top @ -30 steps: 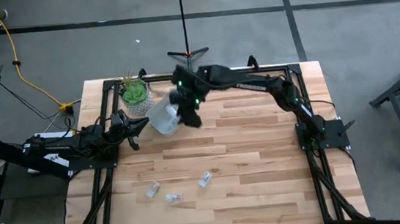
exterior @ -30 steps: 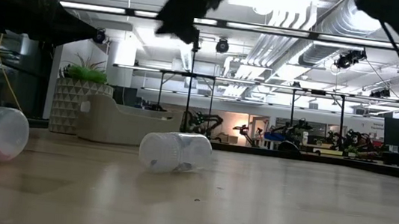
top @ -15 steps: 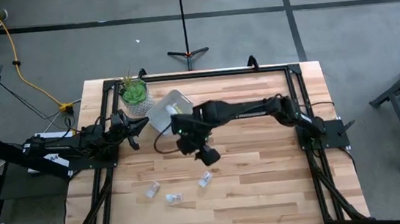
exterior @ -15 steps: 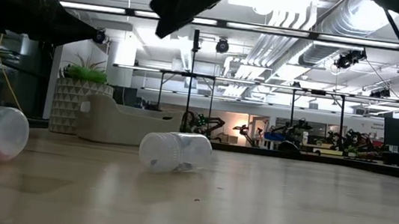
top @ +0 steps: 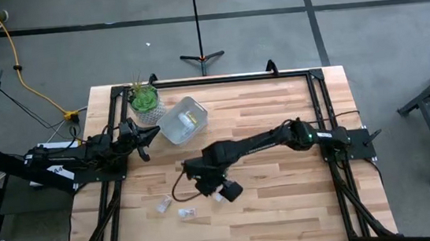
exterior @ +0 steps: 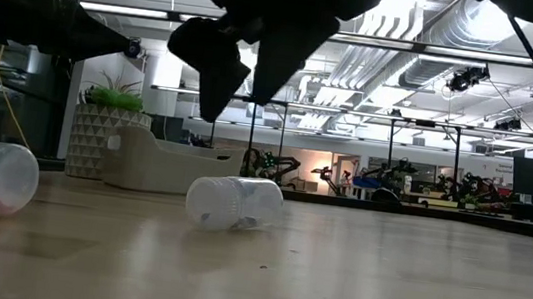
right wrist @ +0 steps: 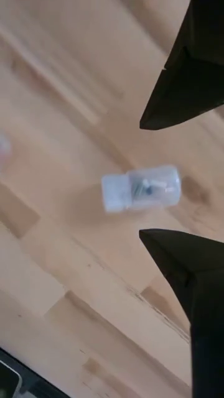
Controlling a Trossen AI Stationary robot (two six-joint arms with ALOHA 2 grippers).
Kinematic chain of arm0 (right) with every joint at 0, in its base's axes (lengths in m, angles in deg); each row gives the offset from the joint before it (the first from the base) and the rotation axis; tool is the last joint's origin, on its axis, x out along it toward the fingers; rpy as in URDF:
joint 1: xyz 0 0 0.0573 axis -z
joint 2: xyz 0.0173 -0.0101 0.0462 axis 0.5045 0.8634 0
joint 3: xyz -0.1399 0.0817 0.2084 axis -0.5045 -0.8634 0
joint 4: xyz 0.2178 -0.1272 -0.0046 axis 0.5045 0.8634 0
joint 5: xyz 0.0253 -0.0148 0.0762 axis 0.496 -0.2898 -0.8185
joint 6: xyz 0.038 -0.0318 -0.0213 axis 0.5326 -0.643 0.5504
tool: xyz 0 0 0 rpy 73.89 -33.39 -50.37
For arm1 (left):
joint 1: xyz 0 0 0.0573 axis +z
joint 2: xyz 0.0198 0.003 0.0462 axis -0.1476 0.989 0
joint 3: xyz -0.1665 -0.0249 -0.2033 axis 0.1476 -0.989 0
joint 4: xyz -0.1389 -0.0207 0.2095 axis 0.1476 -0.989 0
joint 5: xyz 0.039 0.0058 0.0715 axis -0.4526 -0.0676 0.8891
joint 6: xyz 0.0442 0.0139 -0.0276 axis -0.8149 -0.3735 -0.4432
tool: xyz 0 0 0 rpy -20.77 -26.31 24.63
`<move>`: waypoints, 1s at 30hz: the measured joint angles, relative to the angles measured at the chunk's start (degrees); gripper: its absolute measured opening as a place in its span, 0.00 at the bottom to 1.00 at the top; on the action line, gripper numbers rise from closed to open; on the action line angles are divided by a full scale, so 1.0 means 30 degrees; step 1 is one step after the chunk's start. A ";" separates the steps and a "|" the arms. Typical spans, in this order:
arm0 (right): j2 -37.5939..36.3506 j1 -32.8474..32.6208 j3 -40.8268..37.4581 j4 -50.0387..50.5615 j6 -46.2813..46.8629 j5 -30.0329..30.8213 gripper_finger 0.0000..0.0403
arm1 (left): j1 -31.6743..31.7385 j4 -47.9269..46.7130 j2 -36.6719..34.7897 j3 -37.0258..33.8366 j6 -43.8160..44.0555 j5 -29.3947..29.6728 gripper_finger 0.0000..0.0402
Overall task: Pick and place pill bottles into a basket
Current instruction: Put the right transparent pill bottle into the bin
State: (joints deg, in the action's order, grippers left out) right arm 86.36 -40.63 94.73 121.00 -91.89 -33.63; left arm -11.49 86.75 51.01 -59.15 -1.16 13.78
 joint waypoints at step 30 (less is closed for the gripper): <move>0.1864 -0.0770 -0.1574 0.0421 0.0332 0.1956 0.51 | 0.0007 0.0000 0.0000 0.0005 0.0015 -0.0015 0.16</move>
State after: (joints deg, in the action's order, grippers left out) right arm 91.95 -42.94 90.01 122.26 -90.90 -27.76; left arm -11.47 86.75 51.01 -59.14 -1.12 13.74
